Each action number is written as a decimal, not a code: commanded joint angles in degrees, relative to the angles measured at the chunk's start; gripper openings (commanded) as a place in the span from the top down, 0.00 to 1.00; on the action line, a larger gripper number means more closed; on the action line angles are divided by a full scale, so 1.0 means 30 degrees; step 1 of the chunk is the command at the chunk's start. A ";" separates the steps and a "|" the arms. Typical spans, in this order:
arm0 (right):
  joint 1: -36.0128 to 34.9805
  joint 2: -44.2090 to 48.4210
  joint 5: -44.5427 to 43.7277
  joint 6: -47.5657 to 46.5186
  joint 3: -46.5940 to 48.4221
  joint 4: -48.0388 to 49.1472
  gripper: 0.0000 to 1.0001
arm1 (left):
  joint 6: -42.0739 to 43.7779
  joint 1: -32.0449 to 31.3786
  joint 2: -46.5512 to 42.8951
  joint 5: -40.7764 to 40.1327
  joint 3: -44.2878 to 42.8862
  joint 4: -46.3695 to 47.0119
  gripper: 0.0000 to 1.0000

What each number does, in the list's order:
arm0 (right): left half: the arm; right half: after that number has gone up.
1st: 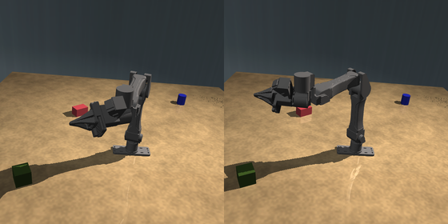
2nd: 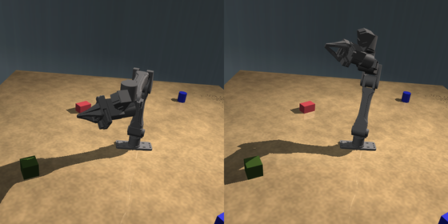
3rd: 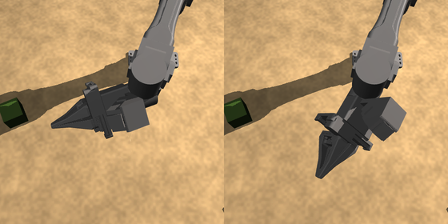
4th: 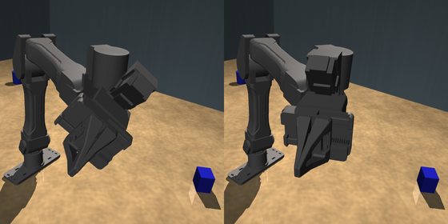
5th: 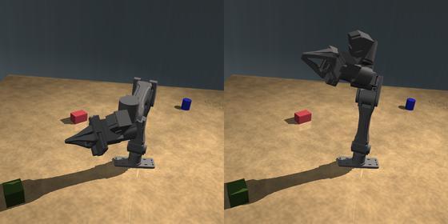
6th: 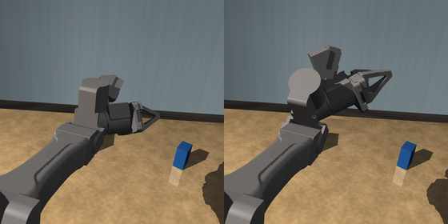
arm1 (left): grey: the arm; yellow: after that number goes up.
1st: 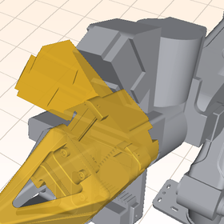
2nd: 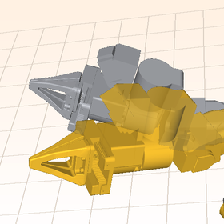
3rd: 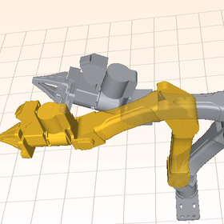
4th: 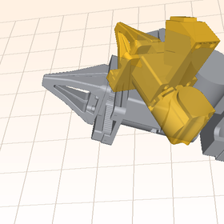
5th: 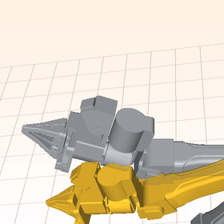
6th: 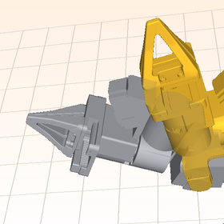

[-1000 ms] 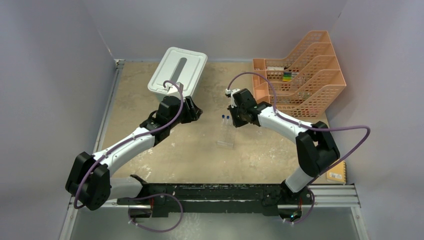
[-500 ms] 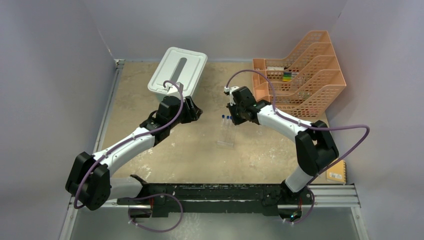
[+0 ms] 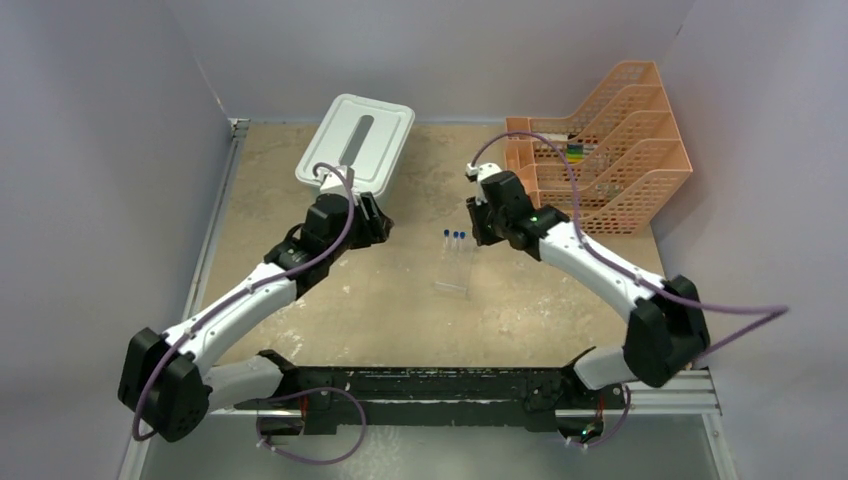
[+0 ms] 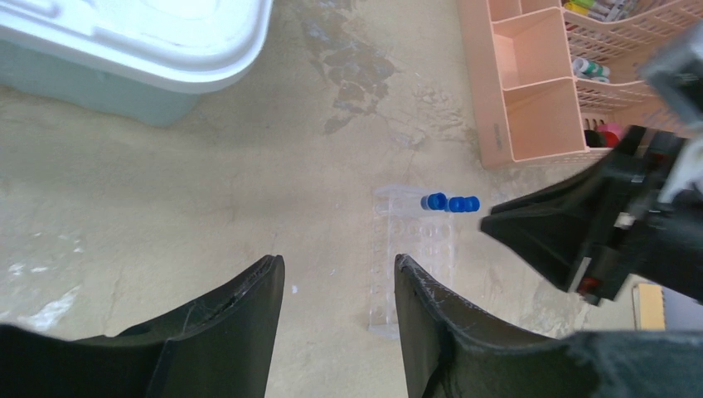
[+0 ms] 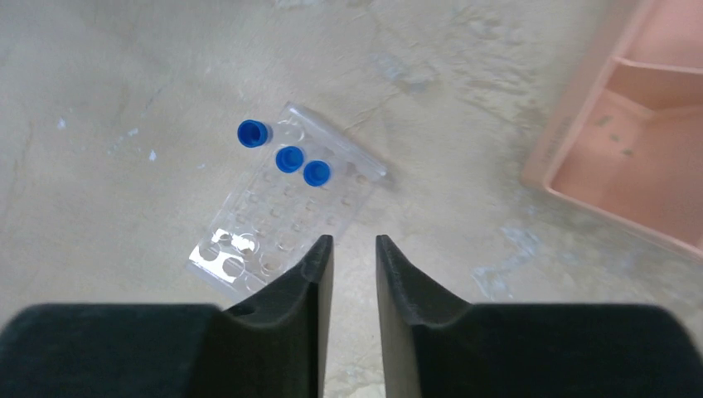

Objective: Organize the chemistry lab equipment

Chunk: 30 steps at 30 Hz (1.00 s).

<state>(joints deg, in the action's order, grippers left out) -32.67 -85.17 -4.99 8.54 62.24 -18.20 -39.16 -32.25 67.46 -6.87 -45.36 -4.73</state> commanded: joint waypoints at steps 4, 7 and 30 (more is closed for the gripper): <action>0.0078 0.5375 -0.6394 0.2982 -0.0945 -0.2536 0.56 | 0.1562 0.0176 -0.3041 -0.5419 -0.3633 -0.6288 0.39; 0.0076 0.7788 -0.8409 0.3871 -0.0978 -0.3994 0.46 | 0.2365 0.0174 -0.3873 -0.7158 -0.4697 -0.8476 0.33; 0.0078 1.3668 -1.2465 0.4081 0.3883 -0.9436 0.01 | 0.3700 0.0188 -0.8023 -1.1224 -1.0101 -1.4623 0.23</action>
